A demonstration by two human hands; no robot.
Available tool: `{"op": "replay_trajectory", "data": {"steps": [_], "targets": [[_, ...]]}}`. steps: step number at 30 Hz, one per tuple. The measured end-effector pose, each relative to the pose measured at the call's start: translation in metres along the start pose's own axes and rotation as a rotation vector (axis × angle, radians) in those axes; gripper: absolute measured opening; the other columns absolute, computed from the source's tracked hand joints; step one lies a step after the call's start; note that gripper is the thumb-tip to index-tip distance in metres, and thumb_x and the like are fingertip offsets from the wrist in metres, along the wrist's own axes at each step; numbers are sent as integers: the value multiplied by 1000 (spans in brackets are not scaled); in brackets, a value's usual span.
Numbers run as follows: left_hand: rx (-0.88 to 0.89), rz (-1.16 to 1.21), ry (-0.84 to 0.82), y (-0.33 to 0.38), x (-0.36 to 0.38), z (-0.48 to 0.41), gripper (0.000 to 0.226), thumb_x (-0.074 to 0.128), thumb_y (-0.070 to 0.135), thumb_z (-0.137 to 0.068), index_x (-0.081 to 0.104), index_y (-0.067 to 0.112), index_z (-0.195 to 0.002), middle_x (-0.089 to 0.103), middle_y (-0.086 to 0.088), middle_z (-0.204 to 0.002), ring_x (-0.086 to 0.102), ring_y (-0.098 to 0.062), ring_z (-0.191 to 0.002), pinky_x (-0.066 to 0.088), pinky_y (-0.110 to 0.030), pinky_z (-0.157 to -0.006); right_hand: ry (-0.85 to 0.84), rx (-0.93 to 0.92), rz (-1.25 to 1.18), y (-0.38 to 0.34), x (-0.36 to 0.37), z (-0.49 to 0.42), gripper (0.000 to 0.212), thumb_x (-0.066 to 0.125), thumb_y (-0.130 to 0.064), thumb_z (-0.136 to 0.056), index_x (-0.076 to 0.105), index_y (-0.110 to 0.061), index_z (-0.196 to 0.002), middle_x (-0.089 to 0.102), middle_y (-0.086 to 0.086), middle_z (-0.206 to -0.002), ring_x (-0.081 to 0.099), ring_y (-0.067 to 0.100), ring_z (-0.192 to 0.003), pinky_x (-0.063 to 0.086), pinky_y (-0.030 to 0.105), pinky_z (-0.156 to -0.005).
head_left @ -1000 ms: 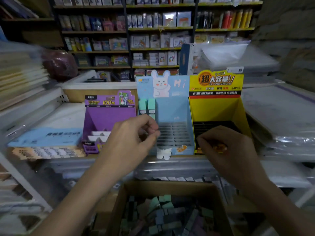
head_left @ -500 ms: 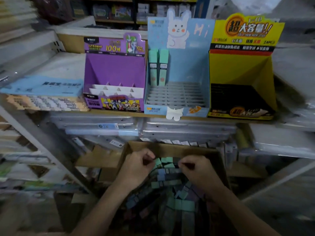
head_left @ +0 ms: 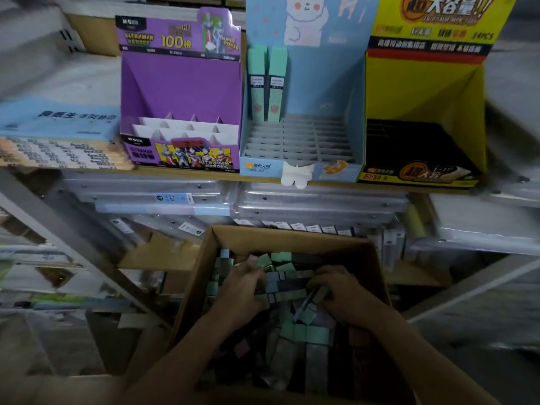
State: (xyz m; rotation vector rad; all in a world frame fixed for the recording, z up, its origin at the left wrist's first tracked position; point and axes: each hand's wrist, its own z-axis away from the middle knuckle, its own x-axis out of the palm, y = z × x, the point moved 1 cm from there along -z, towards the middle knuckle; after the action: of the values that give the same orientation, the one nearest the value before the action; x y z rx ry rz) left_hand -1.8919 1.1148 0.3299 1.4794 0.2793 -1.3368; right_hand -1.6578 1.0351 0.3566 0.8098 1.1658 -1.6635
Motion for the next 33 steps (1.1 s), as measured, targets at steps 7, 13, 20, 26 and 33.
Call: {"op": "replay_trajectory", "data": {"steps": [7, 13, 20, 26, 33], "targets": [[58, -154, -17, 1, 3, -5, 48, 71, 47, -88, 60, 35, -133, 12, -9, -171, 18, -24, -155, 23, -35, -122, 36, -1, -19, 12, -1, -6, 67, 74, -18, -81, 51, -26, -143, 44, 2, -134, 41, 20, -127, 38, 31, -108], [47, 5, 35, -5, 3, -4, 19, 76, 33, -84, 59, 33, -93, 24, -6, -168, 21, -20, -154, 30, -35, -119, 82, 22, -145, 29, -15, -10, 53, 86, -26, -71, 68, -19, -121, 53, -2, -111, 51, 15, -110, 42, 21, -91], [-77, 574, 31, -22, -2, -7, 15, 75, 11, -87, 66, 20, -78, 59, 2, -144, 44, -2, -140, 44, -38, -113, 179, 35, -376, 37, -21, -12, 18, 79, -25, -83, 69, -37, -76, 68, -14, -84, 62, -6, -81, 44, 9, -67], [-335, 1104, 79, -23, -12, -2, 46, 90, 53, -61, 81, 22, -93, 80, -3, -94, 75, -18, -87, 56, -27, -71, 341, 73, -610, 19, -19, -21, 10, 71, -20, -92, 72, -29, -87, 71, -12, -87, 64, 0, -80, 47, 14, -69], [-418, 1302, 115, -20, -7, -5, 43, 84, 39, -77, 74, 6, -103, 76, -16, -112, 74, -30, -105, 60, -47, -93, 500, 180, -546, -10, 18, -45, 11, 67, -24, -94, 72, -14, -94, 58, -1, -99, 58, 14, -93, 38, 14, -74]]}}
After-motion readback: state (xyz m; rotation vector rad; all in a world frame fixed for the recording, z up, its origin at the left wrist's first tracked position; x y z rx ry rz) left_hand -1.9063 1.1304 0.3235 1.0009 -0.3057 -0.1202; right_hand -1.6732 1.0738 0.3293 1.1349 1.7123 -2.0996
